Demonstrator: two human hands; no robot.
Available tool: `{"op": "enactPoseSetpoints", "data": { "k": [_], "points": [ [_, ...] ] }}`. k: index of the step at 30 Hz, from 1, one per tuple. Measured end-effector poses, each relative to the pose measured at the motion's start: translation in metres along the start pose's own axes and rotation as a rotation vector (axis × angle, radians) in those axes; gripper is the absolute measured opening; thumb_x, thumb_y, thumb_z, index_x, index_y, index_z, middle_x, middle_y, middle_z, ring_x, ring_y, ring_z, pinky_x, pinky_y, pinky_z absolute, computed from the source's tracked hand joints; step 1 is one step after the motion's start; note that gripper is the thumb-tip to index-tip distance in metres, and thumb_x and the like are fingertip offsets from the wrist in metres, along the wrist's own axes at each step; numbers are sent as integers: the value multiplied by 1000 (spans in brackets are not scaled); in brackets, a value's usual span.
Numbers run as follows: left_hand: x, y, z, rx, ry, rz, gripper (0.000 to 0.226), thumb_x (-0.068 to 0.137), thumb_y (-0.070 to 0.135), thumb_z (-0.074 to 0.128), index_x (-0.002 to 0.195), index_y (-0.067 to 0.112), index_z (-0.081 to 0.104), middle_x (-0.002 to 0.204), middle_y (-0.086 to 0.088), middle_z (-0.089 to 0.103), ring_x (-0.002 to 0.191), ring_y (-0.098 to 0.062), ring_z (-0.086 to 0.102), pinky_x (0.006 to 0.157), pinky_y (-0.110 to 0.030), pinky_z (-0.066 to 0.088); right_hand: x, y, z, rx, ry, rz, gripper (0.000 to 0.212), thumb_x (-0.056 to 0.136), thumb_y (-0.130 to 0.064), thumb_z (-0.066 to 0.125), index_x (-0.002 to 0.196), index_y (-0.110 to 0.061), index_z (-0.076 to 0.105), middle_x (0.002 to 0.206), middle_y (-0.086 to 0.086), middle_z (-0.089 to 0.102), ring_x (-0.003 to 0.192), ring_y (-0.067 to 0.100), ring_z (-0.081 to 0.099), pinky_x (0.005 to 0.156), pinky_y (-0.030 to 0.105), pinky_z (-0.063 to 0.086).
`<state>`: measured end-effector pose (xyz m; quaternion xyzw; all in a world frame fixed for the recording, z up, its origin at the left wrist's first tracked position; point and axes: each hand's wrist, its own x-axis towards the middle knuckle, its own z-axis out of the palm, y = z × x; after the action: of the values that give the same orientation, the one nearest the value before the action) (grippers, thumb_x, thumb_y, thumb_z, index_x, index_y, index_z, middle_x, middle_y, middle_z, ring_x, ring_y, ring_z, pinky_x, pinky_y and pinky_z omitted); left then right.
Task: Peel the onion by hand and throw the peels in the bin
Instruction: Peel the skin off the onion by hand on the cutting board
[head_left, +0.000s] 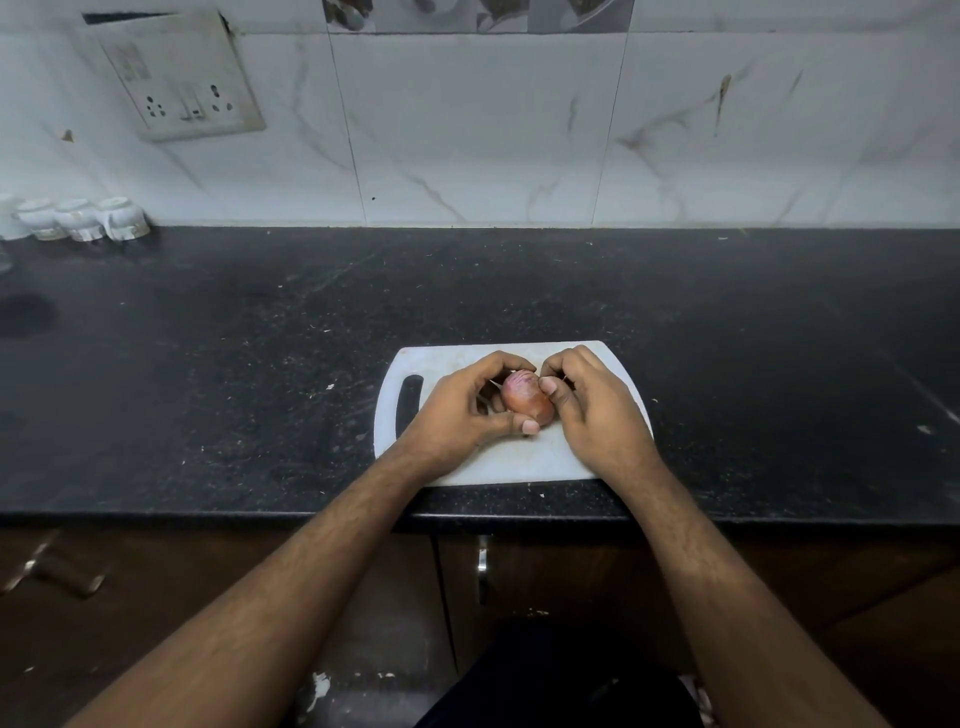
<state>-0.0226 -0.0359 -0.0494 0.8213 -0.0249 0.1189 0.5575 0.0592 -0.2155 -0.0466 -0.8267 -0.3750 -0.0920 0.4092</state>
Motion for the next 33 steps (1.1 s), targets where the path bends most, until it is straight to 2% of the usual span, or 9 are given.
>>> {"op": "enactPoseSetpoints", "data": {
  "k": [2, 4, 11, 19, 21, 24, 26, 29, 33],
  "points": [
    [0, 1, 0, -7, -2, -2, 51, 79, 20, 93, 124, 22, 67, 115, 3, 72, 104, -30, 64, 87, -28, 53, -1, -1, 0, 22, 2, 24, 2, 104, -24, 56, 104, -25, 57, 100, -20, 58, 88, 7, 58, 78, 40, 54],
    [0, 1, 0, -10, -5, 1, 51, 79, 19, 93, 123, 22, 67, 115, 3, 72, 104, -29, 64, 86, -26, 52, -1, -2, -2, 82, 11, 54, 9, 102, -24, 61, 110, -24, 61, 106, -18, 63, 90, 4, 60, 82, 31, 53],
    [0, -1, 0, -16, -10, 0, 54, 77, 21, 94, 124, 25, 67, 115, 3, 71, 103, -30, 62, 84, -24, 51, 0, -1, -9, 312, 19, 166, 3, 93, -21, 74, 93, -22, 71, 91, -12, 73, 74, 6, 65, 73, 15, 50],
    [1, 0, -1, -28, -25, -6, 53, 78, 19, 93, 123, 24, 67, 115, 3, 71, 104, -32, 62, 86, -27, 52, 2, -1, -5, 215, 1, 72, 5, 99, -18, 65, 96, -18, 67, 95, -11, 66, 91, 7, 62, 83, 21, 49],
    [1, 0, -1, -22, -24, 1, 52, 78, 19, 93, 123, 23, 67, 115, 4, 72, 103, -30, 62, 85, -25, 51, 2, 0, -3, 164, 6, 45, 6, 100, -16, 62, 96, -18, 65, 95, -12, 64, 93, 9, 61, 84, 28, 51],
    [1, 1, -1, -13, -22, 12, 51, 79, 18, 92, 123, 21, 67, 115, 2, 72, 104, -31, 63, 89, -34, 53, 0, 3, -1, 50, 9, -10, 6, 102, -23, 56, 97, -24, 60, 96, -17, 58, 97, 15, 58, 84, 43, 52],
    [0, 1, -1, -12, -20, 13, 50, 80, 18, 92, 123, 21, 67, 115, 2, 72, 104, -31, 62, 90, -37, 52, 0, 3, 0, 2, 7, -20, 6, 102, -26, 54, 97, -29, 57, 98, -20, 55, 99, 15, 55, 82, 46, 52],
    [1, 0, -1, 11, -22, 12, 49, 82, 20, 91, 123, 22, 66, 115, 2, 72, 104, -29, 63, 91, -36, 52, 1, 3, 1, 30, 3, -29, 9, 102, -30, 51, 96, -29, 57, 98, -21, 52, 101, 16, 53, 84, 39, 49],
    [1, -1, -1, 68, 16, 7, 52, 82, 23, 91, 126, 26, 63, 113, 9, 71, 94, -7, 61, 83, -18, 49, 0, 5, -4, 119, 114, 20, 12, 105, -16, 52, 95, -18, 58, 97, -8, 56, 94, 13, 56, 81, 19, 42]
  ]
}}
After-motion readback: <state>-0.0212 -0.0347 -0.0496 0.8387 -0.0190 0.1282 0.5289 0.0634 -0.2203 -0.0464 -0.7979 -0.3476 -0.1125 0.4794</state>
